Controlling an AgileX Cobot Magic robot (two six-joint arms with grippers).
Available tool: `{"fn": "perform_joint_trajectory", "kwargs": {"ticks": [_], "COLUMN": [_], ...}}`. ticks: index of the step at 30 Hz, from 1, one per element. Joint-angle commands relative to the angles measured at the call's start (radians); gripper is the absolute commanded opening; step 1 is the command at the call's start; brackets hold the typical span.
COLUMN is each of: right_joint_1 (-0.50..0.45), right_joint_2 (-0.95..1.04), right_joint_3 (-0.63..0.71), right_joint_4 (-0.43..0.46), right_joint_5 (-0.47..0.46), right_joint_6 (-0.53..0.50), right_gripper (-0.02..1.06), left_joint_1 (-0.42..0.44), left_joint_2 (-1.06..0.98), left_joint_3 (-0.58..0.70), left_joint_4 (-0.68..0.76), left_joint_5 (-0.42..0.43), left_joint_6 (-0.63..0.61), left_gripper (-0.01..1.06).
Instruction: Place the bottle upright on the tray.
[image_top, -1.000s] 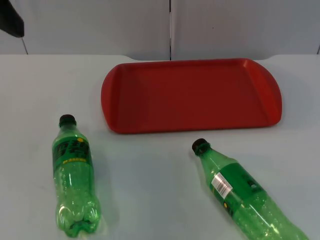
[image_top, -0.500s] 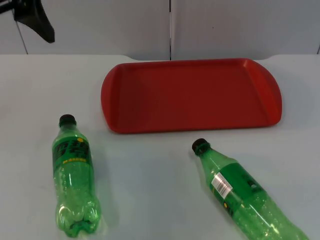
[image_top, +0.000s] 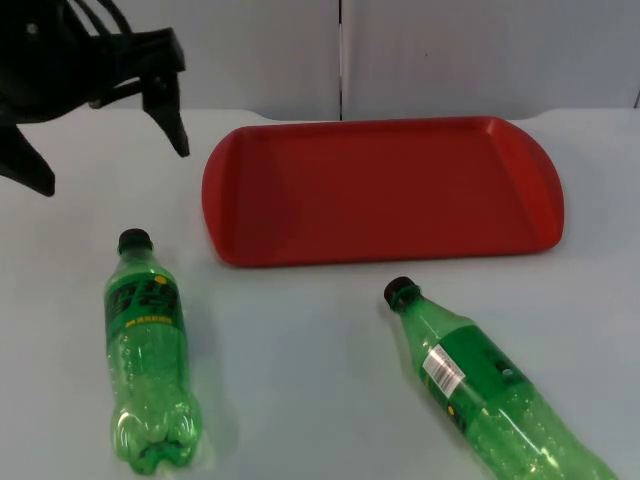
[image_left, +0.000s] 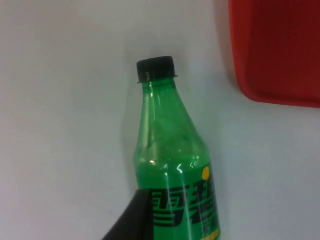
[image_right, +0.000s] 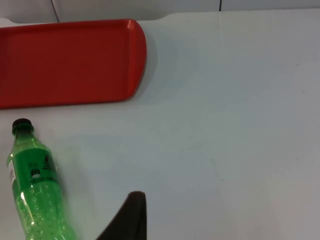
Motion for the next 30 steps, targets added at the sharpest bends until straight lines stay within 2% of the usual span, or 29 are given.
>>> {"fn": "perform_joint_trajectory", "kwargs": {"ticks": [1,6,18,30], "right_joint_1": [-0.006,-0.006,-0.006,-0.006], "right_joint_2": [-0.003,-0.003,-0.003,-0.003], "right_joint_3": [0.002,0.002,0.002,0.002], "right_joint_4": [0.003,0.003,0.003,0.003], "right_joint_5": [-0.005,-0.005,-0.005,-0.005], "right_joint_6": [0.002,0.002,0.002,0.002], "right_gripper": [1.05,1.05,1.05,1.05], "left_joint_1": [-0.023,-0.053,-0.071,-0.085], "left_joint_2": [0.014,0.05,0.16,0.298], "left_joint_3": [-0.019,-0.021,-0.021,-0.02], "left_joint_4": [0.071,0.18,0.169,0.167], "left_joint_5": [0.011,0.054,0.066,0.016], "left_joint_6": [-0.101,-0.212,-0.22,-0.218], "left_gripper": [1.05,1.05,1.05,1.05]}}
